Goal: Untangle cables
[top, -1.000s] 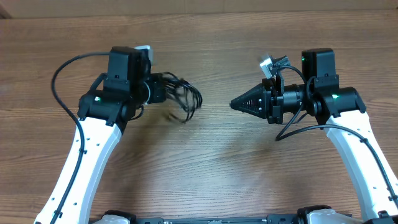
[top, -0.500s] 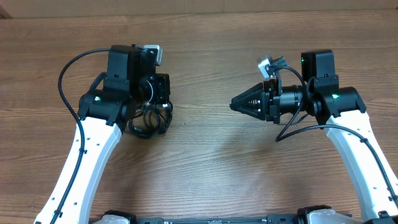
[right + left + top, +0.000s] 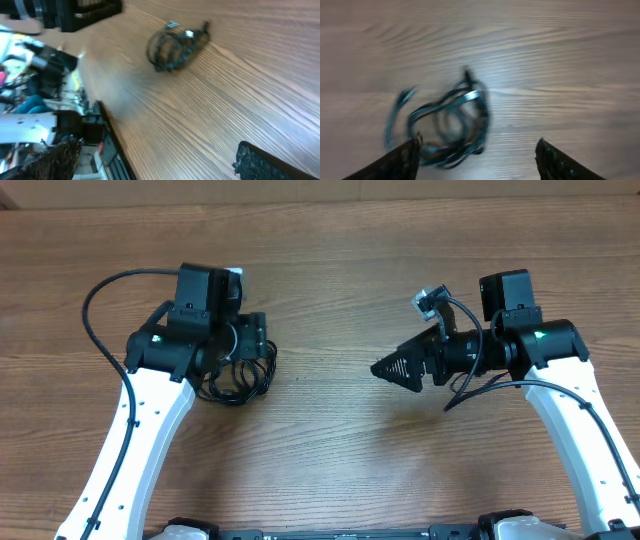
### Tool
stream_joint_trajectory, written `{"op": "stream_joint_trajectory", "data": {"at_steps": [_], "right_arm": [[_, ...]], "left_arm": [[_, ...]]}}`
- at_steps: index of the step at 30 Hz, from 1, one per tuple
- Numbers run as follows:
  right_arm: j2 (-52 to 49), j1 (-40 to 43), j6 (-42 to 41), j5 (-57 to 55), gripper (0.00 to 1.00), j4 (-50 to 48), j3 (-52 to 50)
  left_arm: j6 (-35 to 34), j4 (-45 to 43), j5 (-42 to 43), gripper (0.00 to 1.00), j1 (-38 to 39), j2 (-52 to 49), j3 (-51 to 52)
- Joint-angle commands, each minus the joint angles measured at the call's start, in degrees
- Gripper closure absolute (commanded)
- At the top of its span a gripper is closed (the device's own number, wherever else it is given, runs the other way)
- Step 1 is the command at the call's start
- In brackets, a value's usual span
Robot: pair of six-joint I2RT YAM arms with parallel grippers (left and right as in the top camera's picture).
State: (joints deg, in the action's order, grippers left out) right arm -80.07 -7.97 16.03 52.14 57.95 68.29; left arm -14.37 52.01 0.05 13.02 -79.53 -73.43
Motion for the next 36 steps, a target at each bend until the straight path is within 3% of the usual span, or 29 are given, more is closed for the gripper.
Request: {"op": "stream_joint_trajectory", "data": {"at_steps": [1, 4, 11, 24, 36], "right_arm": [[0.76, -0.94, -6.08, -7.72, 0.00, -0.13, 1.05], [-0.13, -3.04, -8.22, -10.25, 0.00, -0.31, 1.05], [-5.18, -14.05, -20.20, -16.44, 0.00, -7.50, 0.50], [-20.57, -30.01, -34.97, -19.56, 0.00, -27.23, 0.39], [-27.21, -32.15, -45.03, -24.26, 0.00, -43.17, 0.39]], "left_arm": [[-5.90, 1.14, -9.66, 0.22, -0.92, 0.02, 0.09], [-8.07, 1.31, -9.64, 0.19, -2.45, 0.02, 0.09], [-8.96, 1.31, -7.65, 0.00, -9.33, 0.02, 0.09], [-7.89, 1.36, -7.65, 0.01, -13.75, 0.02, 0.09], [-7.91, 1.31, -7.50, 0.00, -13.75, 0.02, 0.11]]}}
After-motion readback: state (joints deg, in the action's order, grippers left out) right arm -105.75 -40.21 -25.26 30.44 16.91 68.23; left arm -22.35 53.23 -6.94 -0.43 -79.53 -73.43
